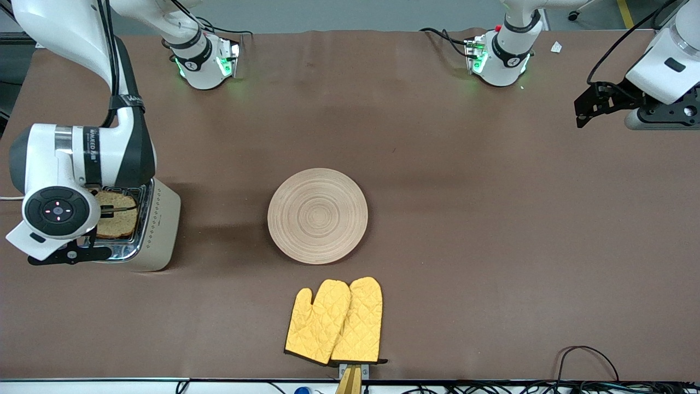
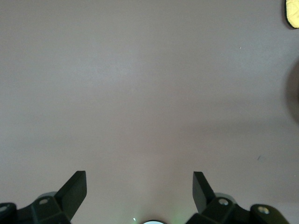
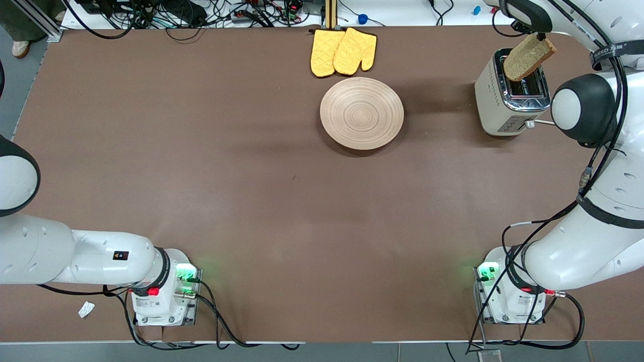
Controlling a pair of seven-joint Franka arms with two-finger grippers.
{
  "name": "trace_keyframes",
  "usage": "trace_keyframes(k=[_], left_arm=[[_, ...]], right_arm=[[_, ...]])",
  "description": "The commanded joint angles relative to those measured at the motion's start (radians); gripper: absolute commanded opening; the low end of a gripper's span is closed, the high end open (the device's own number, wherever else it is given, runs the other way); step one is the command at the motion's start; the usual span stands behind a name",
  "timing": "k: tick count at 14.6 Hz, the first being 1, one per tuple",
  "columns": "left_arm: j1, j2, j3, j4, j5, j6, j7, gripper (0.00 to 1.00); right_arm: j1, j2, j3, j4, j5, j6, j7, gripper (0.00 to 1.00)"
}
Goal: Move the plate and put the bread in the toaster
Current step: 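Lower the bread into the toaster slot with the right gripper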
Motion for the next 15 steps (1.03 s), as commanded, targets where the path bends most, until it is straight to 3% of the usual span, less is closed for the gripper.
trace_keyframes(k=[1,15], left_arm=[[0.0,-0.017,0.004,-0.004,-0.017,-0.004,0.002,1.0],[0.008,-0.018,0.008,-0.004,-0.028,-0.006,0.013,1.0]], right_arm=[[-0.007,-0.023,0.016,-0.019,-0.013,-0.001,0.021,0.0],[-0.003,-0.043,0.018,-0.013,-0.01,-0.027,0.052,0.0]])
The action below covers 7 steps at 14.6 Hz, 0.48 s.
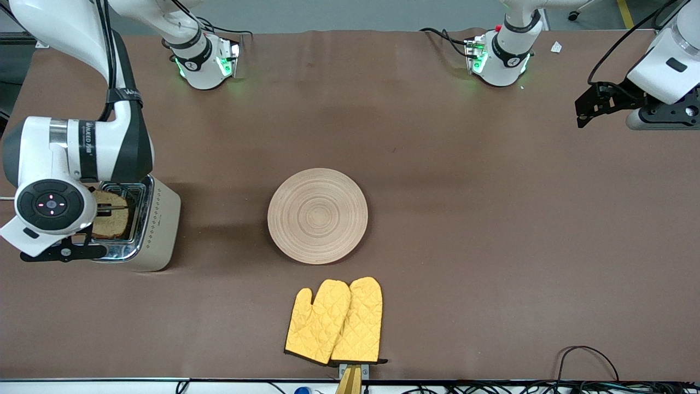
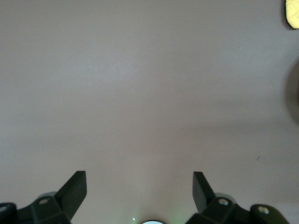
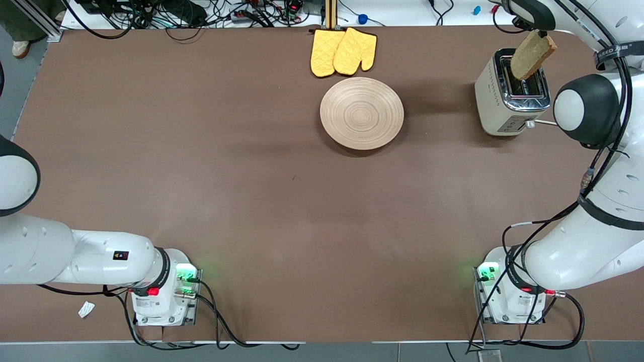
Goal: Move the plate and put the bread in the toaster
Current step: 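Lower the bread into the toaster slot with the right gripper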
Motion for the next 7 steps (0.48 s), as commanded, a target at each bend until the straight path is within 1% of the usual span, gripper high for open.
trace_keyframes(k=[1,7], left_arm=[[0.005,-0.018,0.006,-0.005,-0.021,-0.006,0.013,1.0],[0.005,-0.016,0.006,-0.005,-0.021,-0.006,0.013,1.0]], right_arm=[[-0.003,-0.024,0.013,-0.018,-0.01,-0.012,0.022,0.0],[-0.001,-0.018,0.015,-0.029,-0.007,-0.01,0.052,0.0]])
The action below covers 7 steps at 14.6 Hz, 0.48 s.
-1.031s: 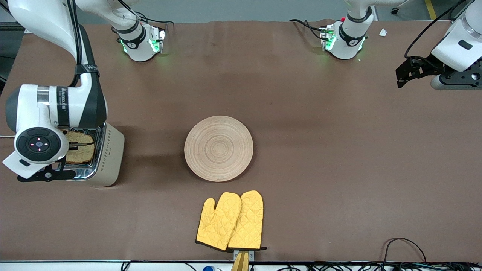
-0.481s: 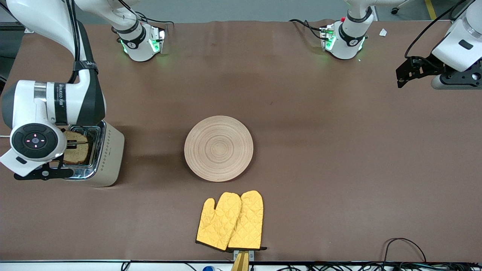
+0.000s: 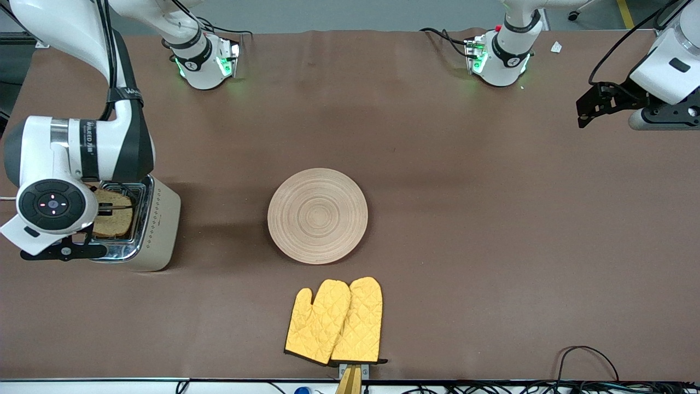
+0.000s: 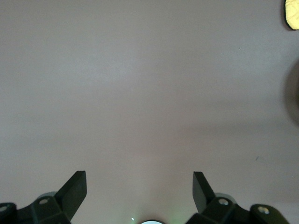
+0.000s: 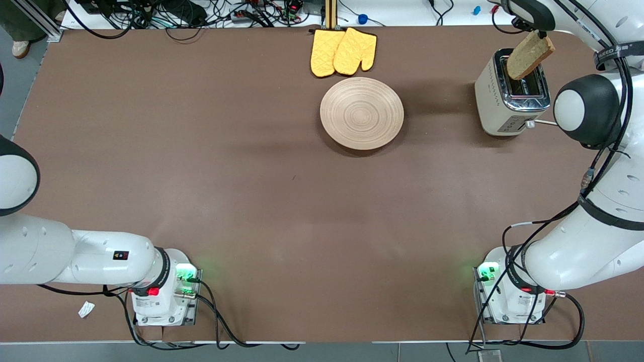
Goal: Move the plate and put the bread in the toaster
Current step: 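Lower the bread into the toaster slot with the right gripper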
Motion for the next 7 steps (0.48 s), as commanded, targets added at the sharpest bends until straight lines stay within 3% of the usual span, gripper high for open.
trace_keyframes(k=[1,7], left_arm=[[0.004,-0.016,0.003,-0.005,-0.018,-0.006,0.013,1.0],[0.004,-0.015,0.004,-0.005,-0.018,-0.006,0.013,1.0]], right_arm=[[-0.001,-0.016,0.011,-0.027,-0.007,-0.004,0.034,0.0],[-0.001,-0.012,0.011,-0.034,0.025,0.005,0.067,0.0]])
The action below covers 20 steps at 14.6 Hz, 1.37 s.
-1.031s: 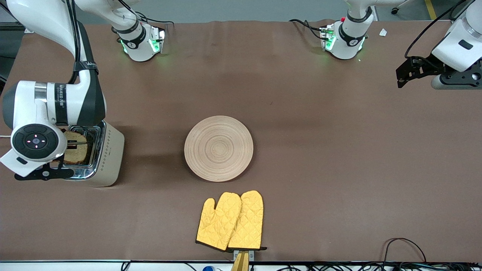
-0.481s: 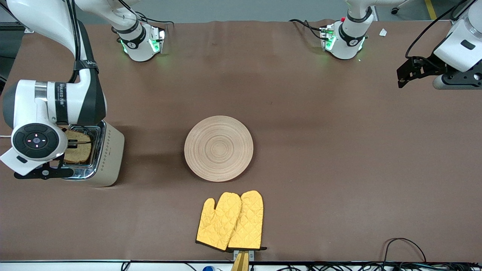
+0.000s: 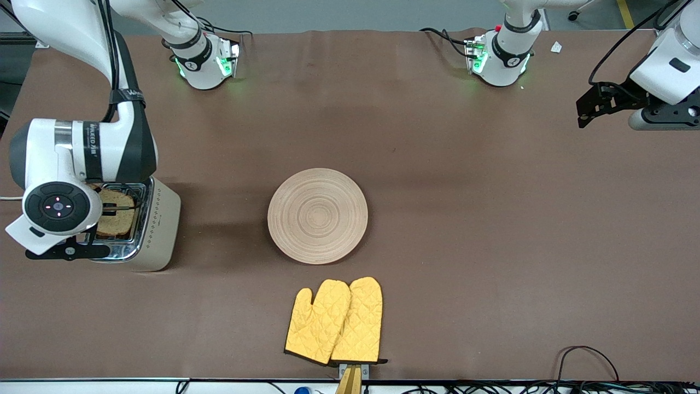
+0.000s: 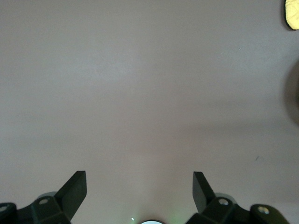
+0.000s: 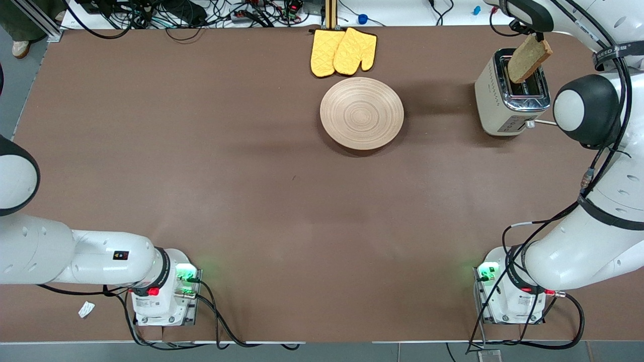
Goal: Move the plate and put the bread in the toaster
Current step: 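Lower the bread into the toaster slot with the right gripper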
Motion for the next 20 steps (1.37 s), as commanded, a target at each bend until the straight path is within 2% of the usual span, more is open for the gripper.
trace_keyframes(k=[1,5,8,10,11,12,13,14,15,18,20], left_arm=[[0.004,-0.015,0.004,-0.005,-0.018,-0.006,0.013,1.0],[0.003,-0.015,0.004,-0.003,-0.018,-0.004,0.012,1.0],[0.003,-0.012,0.004,-0.003,-0.018,-0.001,0.012,1.0],[0.003,-0.01,0.002,-0.003,-0.018,-0.001,0.012,1.0],[0.003,-0.01,0.002,-0.001,-0.018,-0.001,0.01,1.0],[0.003,-0.01,0.002,-0.001,-0.018,-0.001,0.012,1.0],[0.003,-0.01,0.004,-0.001,-0.018,-0.001,0.012,1.0],[0.004,-0.012,0.004,-0.001,-0.018,-0.001,0.012,1.0],[0.003,-0.012,0.004,-0.001,-0.018,-0.001,0.012,1.0],[0.003,-0.01,0.004,0.0,-0.016,-0.001,0.012,1.0],[0.003,-0.01,0.004,0.002,-0.016,-0.001,0.012,1.0]], right_arm=[[-0.002,-0.012,0.007,-0.019,0.015,0.007,0.034,0.0],[-0.002,0.004,0.007,-0.03,0.05,0.03,0.056,0.01],[-0.002,0.002,0.007,-0.099,0.056,0.087,0.092,0.01],[-0.003,0.002,0.007,-0.103,0.093,0.09,0.092,0.02],[-0.006,0.002,0.007,-0.103,0.107,0.092,0.092,0.07],[-0.009,0.002,0.007,-0.103,0.118,0.093,0.092,0.17],[-0.012,0.002,0.007,-0.103,0.125,0.092,0.092,0.31],[-0.014,0.001,0.007,-0.103,0.136,0.092,0.092,0.51],[-0.021,-0.003,0.006,-0.103,0.154,0.09,0.092,0.67],[-0.025,-0.028,0.006,-0.103,0.197,0.083,0.092,0.83],[-0.052,-0.085,0.006,-0.114,0.272,0.08,0.091,1.0]])
